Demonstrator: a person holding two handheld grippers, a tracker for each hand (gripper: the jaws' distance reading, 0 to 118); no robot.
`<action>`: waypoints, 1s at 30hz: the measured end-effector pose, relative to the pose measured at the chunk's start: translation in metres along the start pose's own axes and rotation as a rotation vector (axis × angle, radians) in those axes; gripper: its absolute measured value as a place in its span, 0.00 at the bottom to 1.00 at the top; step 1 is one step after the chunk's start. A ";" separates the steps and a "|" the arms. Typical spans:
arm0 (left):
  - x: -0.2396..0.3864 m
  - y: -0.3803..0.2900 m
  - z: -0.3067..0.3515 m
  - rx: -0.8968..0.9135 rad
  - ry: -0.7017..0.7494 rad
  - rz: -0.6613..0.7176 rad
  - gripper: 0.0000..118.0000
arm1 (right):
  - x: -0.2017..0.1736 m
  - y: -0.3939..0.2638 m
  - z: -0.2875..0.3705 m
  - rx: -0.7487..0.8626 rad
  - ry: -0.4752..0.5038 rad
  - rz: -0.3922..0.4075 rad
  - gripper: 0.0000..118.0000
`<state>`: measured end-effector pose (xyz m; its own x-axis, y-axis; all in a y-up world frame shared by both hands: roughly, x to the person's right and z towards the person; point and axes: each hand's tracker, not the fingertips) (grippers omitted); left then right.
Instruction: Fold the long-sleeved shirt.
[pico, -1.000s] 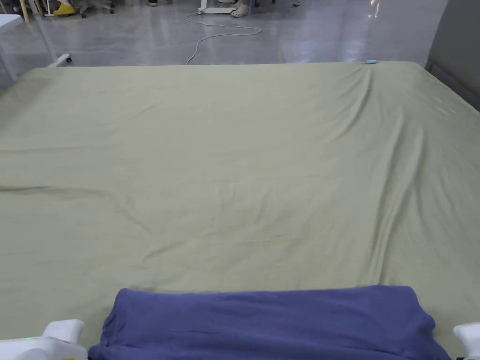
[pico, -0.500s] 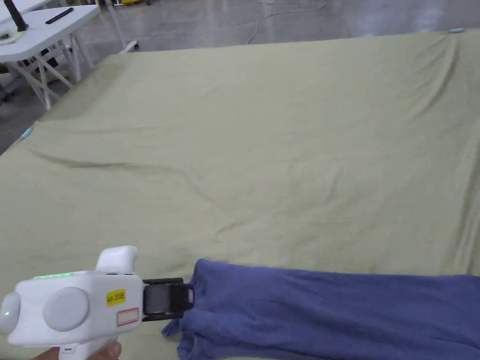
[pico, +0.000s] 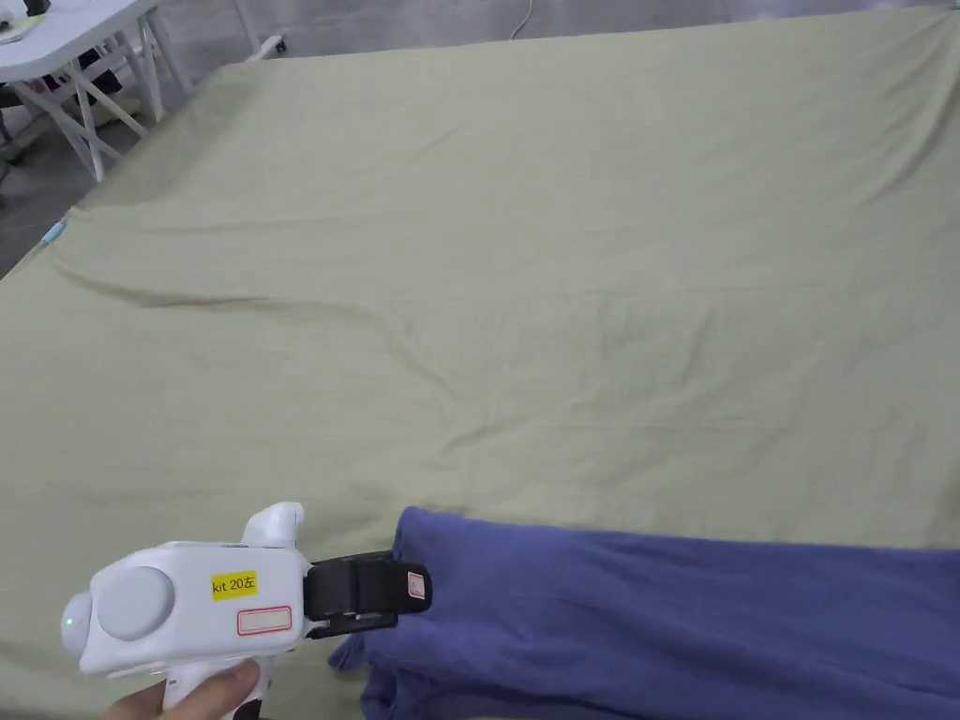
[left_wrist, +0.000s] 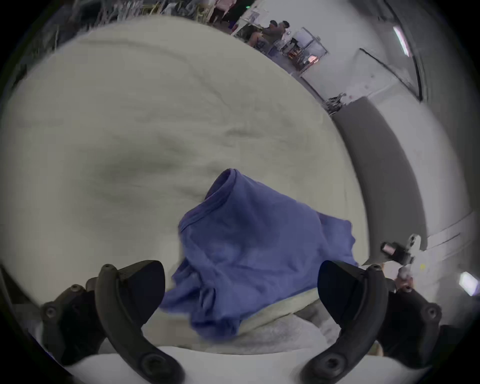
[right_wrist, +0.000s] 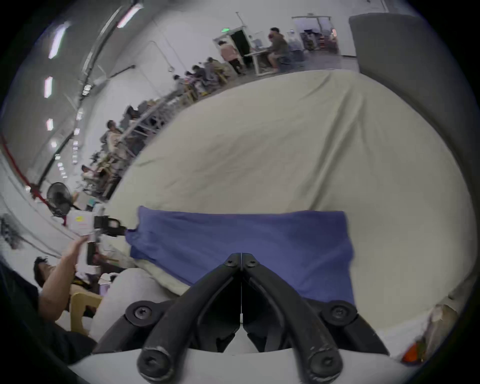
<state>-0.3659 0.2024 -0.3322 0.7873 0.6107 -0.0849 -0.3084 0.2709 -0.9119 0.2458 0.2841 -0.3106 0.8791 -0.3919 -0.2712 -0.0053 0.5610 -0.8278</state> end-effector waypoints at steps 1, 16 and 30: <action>-0.010 0.000 -0.016 -0.021 -0.070 0.037 0.99 | 0.001 0.000 -0.004 0.006 0.037 -0.001 0.00; -0.031 0.000 -0.119 -0.127 -0.553 0.348 0.23 | -0.001 -0.008 -0.039 -0.010 0.239 -0.016 0.00; -0.047 0.046 0.064 0.052 -0.231 0.213 0.22 | -0.027 0.006 -0.029 0.059 0.206 -0.042 0.00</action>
<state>-0.4512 0.2336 -0.3440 0.5622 0.8088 -0.1725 -0.4845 0.1531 -0.8613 0.2083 0.2773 -0.3225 0.7620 -0.5533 -0.3364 0.0629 0.5803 -0.8120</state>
